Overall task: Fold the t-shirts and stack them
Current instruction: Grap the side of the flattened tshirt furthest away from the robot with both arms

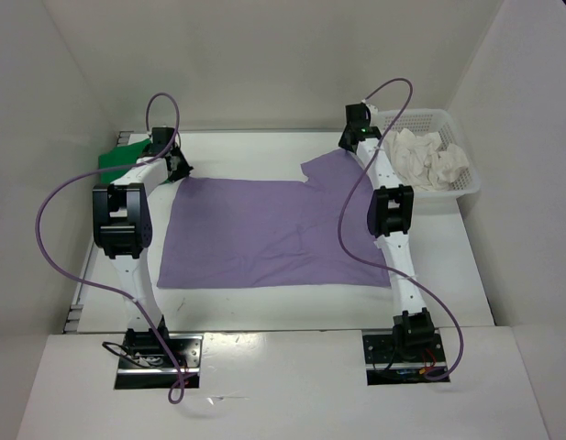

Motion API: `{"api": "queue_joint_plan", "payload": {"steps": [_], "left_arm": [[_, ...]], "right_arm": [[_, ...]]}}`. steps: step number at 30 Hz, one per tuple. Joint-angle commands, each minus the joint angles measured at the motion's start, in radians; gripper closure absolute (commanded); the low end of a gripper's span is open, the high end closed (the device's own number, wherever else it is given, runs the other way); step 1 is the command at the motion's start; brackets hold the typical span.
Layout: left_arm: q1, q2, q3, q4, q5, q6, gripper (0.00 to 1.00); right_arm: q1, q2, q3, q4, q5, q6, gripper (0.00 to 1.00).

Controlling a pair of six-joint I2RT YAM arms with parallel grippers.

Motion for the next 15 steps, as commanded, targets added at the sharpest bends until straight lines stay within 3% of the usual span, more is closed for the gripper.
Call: {"api": "queue_joint_plan", "payload": {"steps": [1, 7, 15], "left_arm": [[0.000, -0.050, -0.006, 0.028, 0.009, -0.007, 1.00], [0.000, -0.068, -0.017, 0.028, 0.000, -0.007, 1.00], [0.000, -0.108, -0.058, 0.028, 0.000, -0.007, 1.00]], "right_arm": [[0.004, 0.023, 0.077, 0.019, -0.012, 0.035, 0.95], [0.004, -0.047, 0.154, -0.049, -0.038, 0.044, 0.99], [0.014, -0.144, 0.229, -0.357, -0.076, 0.044, 0.99]]}}
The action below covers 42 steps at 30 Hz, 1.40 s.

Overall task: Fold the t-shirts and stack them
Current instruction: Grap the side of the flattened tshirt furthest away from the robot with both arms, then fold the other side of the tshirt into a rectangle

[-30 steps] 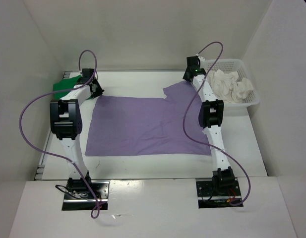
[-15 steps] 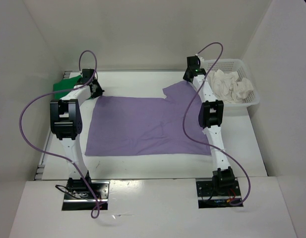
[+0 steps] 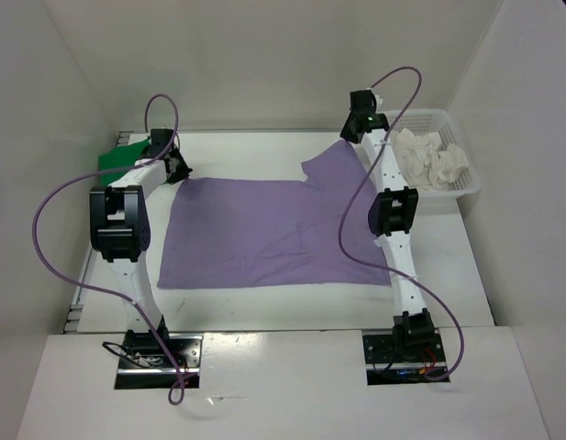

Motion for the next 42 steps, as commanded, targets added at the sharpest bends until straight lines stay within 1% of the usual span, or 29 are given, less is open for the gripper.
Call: {"api": "queue_joint_plan", "payload": {"steps": [1, 5, 7, 8, 9, 10, 11, 12, 13, 14, 15, 17, 20, 22, 23, 25, 26, 29, 31, 32, 34, 35, 39, 42], "left_arm": [[0.000, -0.065, -0.012, 0.017, 0.000, -0.007, 1.00], [0.000, -0.087, -0.031, 0.017, 0.000, 0.002, 1.00], [0.000, -0.099, -0.050, 0.017, 0.010, 0.002, 1.00], [0.000, -0.110, -0.064, 0.017, 0.010, 0.002, 1.00], [0.000, -0.110, -0.064, 0.017, 0.010, 0.013, 1.00], [0.000, -0.110, -0.064, 0.017, 0.010, 0.013, 1.00], [0.000, -0.110, -0.064, 0.017, 0.010, 0.013, 1.00], [0.000, -0.110, -0.064, 0.017, 0.010, 0.013, 1.00], [0.000, -0.110, -0.064, 0.017, 0.010, 0.022, 1.00], [0.000, -0.110, -0.064, 0.017, 0.010, 0.022, 1.00], [0.000, -0.101, -0.050, 0.017, 0.010, 0.022, 1.00], [0.010, -0.090, -0.039, 0.008, 0.010, 0.031, 1.00], [0.030, -0.072, -0.016, -0.006, 0.010, 0.031, 1.00], [0.030, -0.081, -0.043, -0.006, 0.010, 0.031, 1.00], [0.030, -0.099, -0.060, -0.006, 0.010, 0.031, 1.00], [0.030, -0.142, -0.102, 0.012, 0.010, 0.031, 1.00], [0.030, -0.156, -0.140, 0.012, 0.010, 0.031, 1.00], [0.039, -0.220, -0.197, 0.012, 0.010, 0.031, 1.00], [0.039, -0.284, -0.258, 0.025, 0.010, 0.031, 1.00], [0.039, -0.306, -0.278, 0.025, 0.010, 0.031, 1.00], [0.039, -0.357, -0.306, 0.025, 0.010, 0.031, 1.00], [0.039, -0.371, -0.306, 0.025, -0.002, 0.031, 1.00], [0.039, -0.427, -0.326, -0.007, -0.023, 0.042, 1.00], [0.048, -0.463, -0.370, -0.007, -0.061, 0.042, 1.00]], "right_arm": [[0.012, -0.125, 0.045, -0.184, -0.026, 0.011, 0.99], [0.034, -0.207, -0.060, -0.250, -0.036, 0.011, 0.99], [0.034, -0.250, -0.130, -0.280, -0.010, 0.011, 0.99], [0.043, -0.339, -0.191, -0.261, -0.010, 0.011, 0.99], [0.043, -0.424, -0.468, -0.204, -0.010, 0.000, 0.99], [0.043, -0.543, -0.706, 0.088, -0.010, -0.012, 0.99], [0.023, -0.675, -0.914, 0.243, -0.089, -0.001, 1.00], [-0.027, -0.828, -1.145, 0.323, -0.138, 0.040, 1.00], [-0.027, -0.830, -1.170, 0.315, -0.160, 0.031, 0.99], [-0.027, -0.821, -1.152, 0.271, -0.111, 0.016, 0.99], [-0.027, -0.808, -1.135, 0.244, -0.099, -0.003, 0.99], [-0.027, -0.849, -1.187, 0.307, -0.117, -0.029, 0.99], [-0.046, -0.885, -1.244, 0.307, -0.117, -0.041, 0.99], [-0.055, -0.935, -1.334, 0.316, -0.117, -0.041, 0.99], [-0.055, -0.961, -1.410, 0.339, -0.117, -0.041, 0.99], [-0.055, -1.043, -1.484, 0.351, -0.128, -0.017, 0.99], [-0.055, -1.069, -1.552, 0.352, -0.128, -0.016, 0.99], [-0.055, -1.171, -1.639, 0.352, -0.137, 0.003, 0.99], [-0.066, -1.227, -1.669, 0.341, -0.160, 0.013, 0.99], [-0.076, -1.285, -1.695, 0.330, -0.171, 0.013, 0.99], [-0.086, -1.334, -1.707, 0.292, -0.181, 0.013, 0.97], [-0.096, -1.378, -1.725, 0.280, -0.181, 0.013, 0.97], [-0.115, -1.472, -1.776, 0.206, -0.201, 0.004, 0.96], [-0.115, -1.547, -1.807, 0.125, -0.192, -0.006, 0.95]]}}
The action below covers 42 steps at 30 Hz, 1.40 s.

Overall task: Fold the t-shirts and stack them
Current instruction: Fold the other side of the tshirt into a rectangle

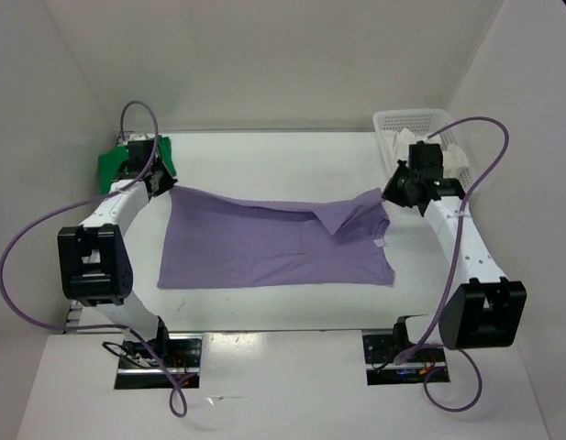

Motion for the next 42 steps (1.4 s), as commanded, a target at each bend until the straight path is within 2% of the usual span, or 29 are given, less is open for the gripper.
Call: {"api": "queue_joint_plan", "payload": {"steps": [1, 5, 11, 17, 21, 22, 24, 26, 27, 28, 30, 31, 32, 35, 37, 40, 42], "left_arm": [[0.022, -0.058, -0.053, 0.001, -0.059, 0.031, 1.00], [0.042, -0.077, -0.102, 0.001, -0.077, 0.031, 1.00], [0.051, -0.077, -0.136, -0.010, -0.100, 0.022, 1.00], [0.051, -0.088, -0.162, -0.042, -0.118, 0.013, 0.97], [0.051, -0.112, -0.185, -0.054, -0.143, 0.003, 0.72], [0.051, -0.121, -0.185, -0.066, -0.160, -0.009, 0.60], [0.065, -0.166, -0.196, -0.076, -0.175, -0.036, 0.51], [0.080, -0.195, -0.196, -0.065, -0.157, -0.058, 0.51], [0.080, -0.207, -0.185, -0.065, -0.125, -0.058, 0.51], [0.080, -0.218, -0.185, -0.056, -0.093, -0.058, 0.52], [0.080, -0.218, -0.174, -0.044, -0.007, -0.070, 0.55], [0.071, -0.218, -0.174, -0.033, 0.015, -0.079, 0.55], [0.057, -0.218, -0.174, -0.033, 0.026, -0.079, 0.55], [0.011, -0.227, -0.196, -0.014, 0.065, -0.070, 0.55], [-0.004, -0.195, -0.196, -0.005, 0.092, -0.061, 0.55], [-0.015, -0.158, -0.217, 0.008, 0.154, -0.082, 0.55], [-0.049, -0.134, -0.226, 0.027, 0.164, -0.101, 0.55]], "right_arm": [[-0.003, -0.102, -0.054, -0.141, -0.002, -0.013, 0.95], [-0.003, -0.172, -0.060, -0.218, 0.036, -0.004, 0.92], [0.006, -0.158, -0.027, -0.328, 0.054, -0.013, 0.92], [0.043, -0.230, -0.046, -0.426, 0.045, 0.031, 0.89], [0.111, -0.265, -0.059, -0.472, 0.070, 0.065, 0.75], [0.120, -0.277, -0.069, -0.485, 0.070, 0.079, 0.73], [0.155, -0.319, -0.091, -0.499, 0.070, 0.079, 0.72], [0.164, -0.330, -0.091, -0.499, 0.082, 0.088, 0.72], [0.177, -0.330, -0.091, -0.479, 0.069, 0.076, 0.72], [0.195, -0.316, -0.103, -0.454, 0.017, 0.062, 0.76], [0.281, -0.270, -0.134, -0.392, -0.005, 0.073, 0.87], [0.325, -0.252, -0.143, -0.362, -0.005, 0.082, 0.97], [0.368, -0.221, -0.152, -0.333, -0.005, 0.094, 1.00], [0.469, -0.164, -0.137, -0.238, -0.018, 0.130, 1.00], [0.470, -0.135, -0.160, -0.148, 0.004, 0.142, 0.99], [0.407, -0.049, -0.172, -0.050, 0.085, 0.154, 0.92], [0.393, 0.029, -0.163, 0.004, 0.134, 0.173, 0.84]]}}
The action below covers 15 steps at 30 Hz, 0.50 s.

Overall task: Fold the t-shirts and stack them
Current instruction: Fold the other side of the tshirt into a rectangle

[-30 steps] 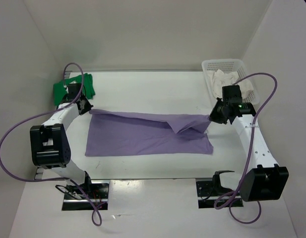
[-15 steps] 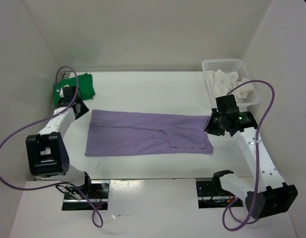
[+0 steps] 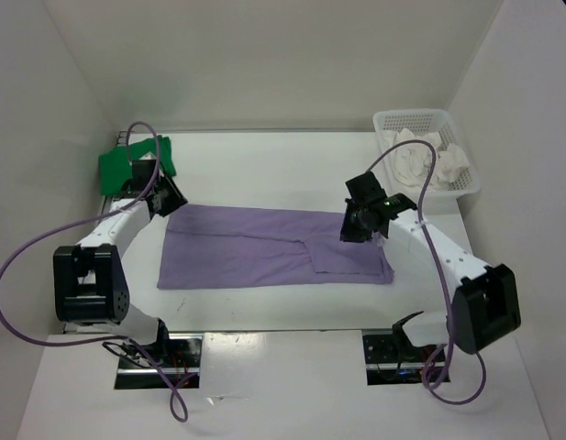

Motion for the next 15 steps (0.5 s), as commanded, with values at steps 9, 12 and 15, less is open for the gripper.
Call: {"api": "queue_joint_plan", "payload": {"steps": [9, 12, 15], "left_arm": [[-0.134, 0.140, -0.074, 0.100, 0.131, -0.094, 0.55], [-0.134, 0.164, -0.085, 0.091, 0.085, -0.094, 0.55], [-0.115, 0.175, -0.085, 0.091, 0.071, -0.114, 0.55]], "right_arm": [[-0.087, 0.338, -0.010, 0.432, 0.158, 0.167, 0.86], [-0.108, 0.397, -0.005, 0.469, 0.194, 0.188, 0.86], [-0.131, 0.459, 0.044, 0.469, 0.205, 0.188, 0.86]]}}
